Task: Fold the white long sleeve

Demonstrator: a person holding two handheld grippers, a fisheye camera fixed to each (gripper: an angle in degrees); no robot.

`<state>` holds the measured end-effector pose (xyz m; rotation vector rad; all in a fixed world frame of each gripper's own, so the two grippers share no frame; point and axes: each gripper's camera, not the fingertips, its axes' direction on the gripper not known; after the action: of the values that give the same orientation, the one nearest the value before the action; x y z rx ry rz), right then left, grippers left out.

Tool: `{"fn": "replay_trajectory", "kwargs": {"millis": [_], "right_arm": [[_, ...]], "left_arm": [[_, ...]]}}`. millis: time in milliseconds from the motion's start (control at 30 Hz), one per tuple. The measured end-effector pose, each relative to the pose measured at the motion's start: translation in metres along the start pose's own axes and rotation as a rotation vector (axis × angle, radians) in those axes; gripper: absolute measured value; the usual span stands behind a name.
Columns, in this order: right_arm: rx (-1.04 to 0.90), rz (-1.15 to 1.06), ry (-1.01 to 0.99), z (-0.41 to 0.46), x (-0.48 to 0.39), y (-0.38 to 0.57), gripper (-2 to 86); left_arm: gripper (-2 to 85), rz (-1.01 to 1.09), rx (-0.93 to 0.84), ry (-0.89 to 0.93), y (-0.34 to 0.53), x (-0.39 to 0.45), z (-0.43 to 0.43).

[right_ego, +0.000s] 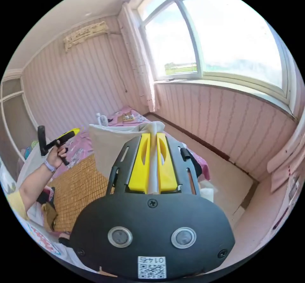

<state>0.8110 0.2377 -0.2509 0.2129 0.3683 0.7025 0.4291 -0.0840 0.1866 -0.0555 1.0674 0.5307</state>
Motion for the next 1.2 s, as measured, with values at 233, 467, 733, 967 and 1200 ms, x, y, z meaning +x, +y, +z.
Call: {"fn": "replay_trajectory", "kwargs": {"millis": [233,467,733,967,1200], "right_arm": [[0.118,0.006,-0.119,0.008,0.028,0.149,0.3],[-0.062,-0.178,-0.110,-0.014,-0.047,0.297,0.0],[-0.181,-0.721,-0.389,-0.001,-0.281,0.310,0.0],[-0.282,-1.065,-0.757,0.008,-0.516,0.342,1.2],[-0.493,-1.447,-0.929,0.012,-0.741,0.436,5.6]], "left_arm": [[6.5,0.020,-0.261,0.025,0.180,-0.060,-0.029],[-0.2,-0.267,-0.229,-0.162,0.412,-0.075,-0.259],[-1.0,-0.522,0.049,-0.585,0.540,-0.035,-0.455],[-0.6,-0.720,0.193,-0.818,0.661,-0.005,-0.544],[4.8,-0.954,0.291,-1.014,0.749,-0.013,-0.594]]}}
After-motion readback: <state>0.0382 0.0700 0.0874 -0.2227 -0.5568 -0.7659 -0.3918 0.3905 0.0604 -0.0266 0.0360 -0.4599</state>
